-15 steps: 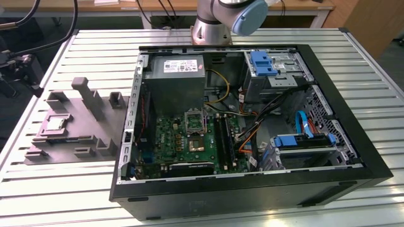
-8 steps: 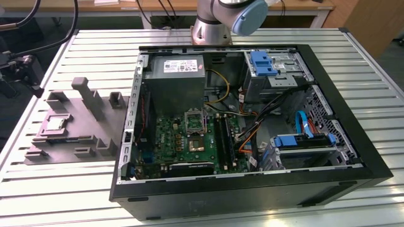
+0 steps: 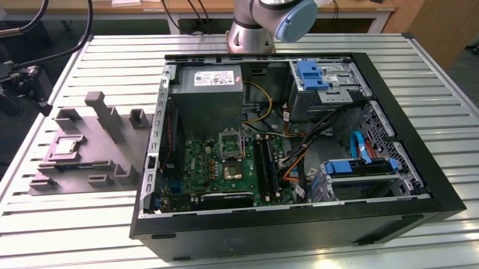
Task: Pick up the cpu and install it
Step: 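Pick up the cpu and move it towards the insertion slot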
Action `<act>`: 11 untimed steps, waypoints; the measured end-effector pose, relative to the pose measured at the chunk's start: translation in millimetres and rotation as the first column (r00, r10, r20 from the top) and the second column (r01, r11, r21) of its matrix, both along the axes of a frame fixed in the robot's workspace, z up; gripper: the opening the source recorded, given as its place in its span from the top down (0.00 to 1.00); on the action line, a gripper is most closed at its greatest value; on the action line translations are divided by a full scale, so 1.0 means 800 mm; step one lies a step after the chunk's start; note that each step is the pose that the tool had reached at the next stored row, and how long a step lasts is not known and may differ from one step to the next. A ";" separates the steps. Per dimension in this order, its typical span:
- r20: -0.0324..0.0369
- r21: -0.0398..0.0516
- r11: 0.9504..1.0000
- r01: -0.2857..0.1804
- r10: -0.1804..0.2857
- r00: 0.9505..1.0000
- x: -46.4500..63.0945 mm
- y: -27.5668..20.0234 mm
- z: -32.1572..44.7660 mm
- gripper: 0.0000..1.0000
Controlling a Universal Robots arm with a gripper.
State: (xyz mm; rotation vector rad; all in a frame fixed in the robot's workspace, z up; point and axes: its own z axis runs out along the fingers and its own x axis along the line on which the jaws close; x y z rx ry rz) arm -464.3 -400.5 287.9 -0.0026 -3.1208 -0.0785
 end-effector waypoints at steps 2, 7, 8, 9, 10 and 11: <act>0.000 0.000 1.000 0.000 0.000 1.000 0.000 0.0000 0.0000 0.35; 0.000 0.000 1.000 0.000 0.000 1.000 0.000 0.0000 -0.0039 0.35; 0.001 0.000 1.000 0.000 0.000 1.000 0.000 0.0000 -0.0053 0.35; 0.002 0.000 1.000 0.000 0.000 1.000 0.000 -0.0001 -0.0066 0.35; 0.005 0.000 1.000 0.000 0.000 1.000 0.000 0.0000 -0.0079 0.35; 0.007 0.000 1.000 0.001 -0.001 1.000 0.000 -0.0001 -0.0094 0.35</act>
